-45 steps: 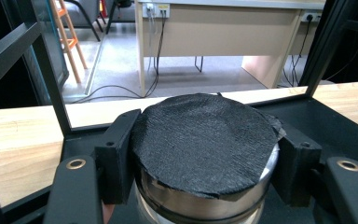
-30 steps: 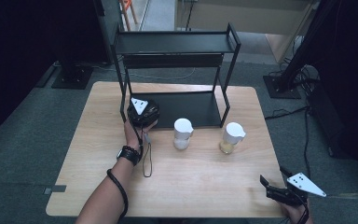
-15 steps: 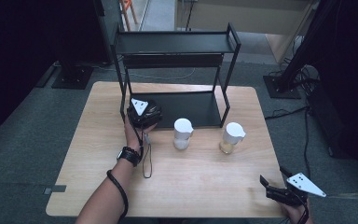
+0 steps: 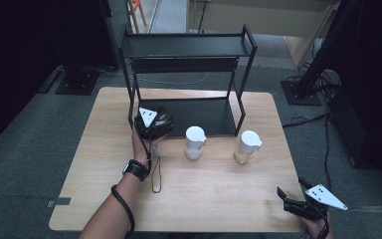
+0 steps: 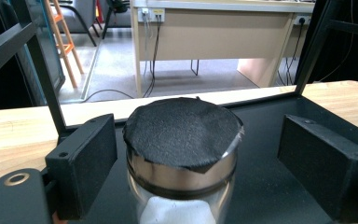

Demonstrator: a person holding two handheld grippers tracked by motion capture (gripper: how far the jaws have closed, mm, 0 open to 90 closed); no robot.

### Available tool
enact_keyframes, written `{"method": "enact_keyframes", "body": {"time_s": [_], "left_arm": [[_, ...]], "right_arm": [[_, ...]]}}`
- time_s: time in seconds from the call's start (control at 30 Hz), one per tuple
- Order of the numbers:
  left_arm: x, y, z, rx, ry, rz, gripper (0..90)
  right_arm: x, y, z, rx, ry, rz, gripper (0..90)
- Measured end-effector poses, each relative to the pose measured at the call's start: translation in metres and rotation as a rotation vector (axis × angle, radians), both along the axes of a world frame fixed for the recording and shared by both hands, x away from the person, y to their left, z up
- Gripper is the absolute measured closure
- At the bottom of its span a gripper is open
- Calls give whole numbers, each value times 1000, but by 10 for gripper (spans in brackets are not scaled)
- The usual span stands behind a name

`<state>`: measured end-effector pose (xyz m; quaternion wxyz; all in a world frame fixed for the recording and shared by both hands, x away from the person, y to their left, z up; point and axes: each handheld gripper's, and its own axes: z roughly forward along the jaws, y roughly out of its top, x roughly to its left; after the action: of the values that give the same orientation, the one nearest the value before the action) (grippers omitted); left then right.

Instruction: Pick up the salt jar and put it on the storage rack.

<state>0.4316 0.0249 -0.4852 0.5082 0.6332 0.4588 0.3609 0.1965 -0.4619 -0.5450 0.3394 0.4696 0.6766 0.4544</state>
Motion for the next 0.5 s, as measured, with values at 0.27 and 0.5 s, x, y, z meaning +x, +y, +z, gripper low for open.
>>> {"method": "enact_keyframes", "body": {"time_s": [0.27,0.5], "left_arm": [[-9,5,-3,-2,4,-14,122],[-18,8,-2,-3,-3,-31,122]], "right_arm": [[0,0,0,-2,-1,-1,91],[0,1,0,-4,2,-1,91]]}}
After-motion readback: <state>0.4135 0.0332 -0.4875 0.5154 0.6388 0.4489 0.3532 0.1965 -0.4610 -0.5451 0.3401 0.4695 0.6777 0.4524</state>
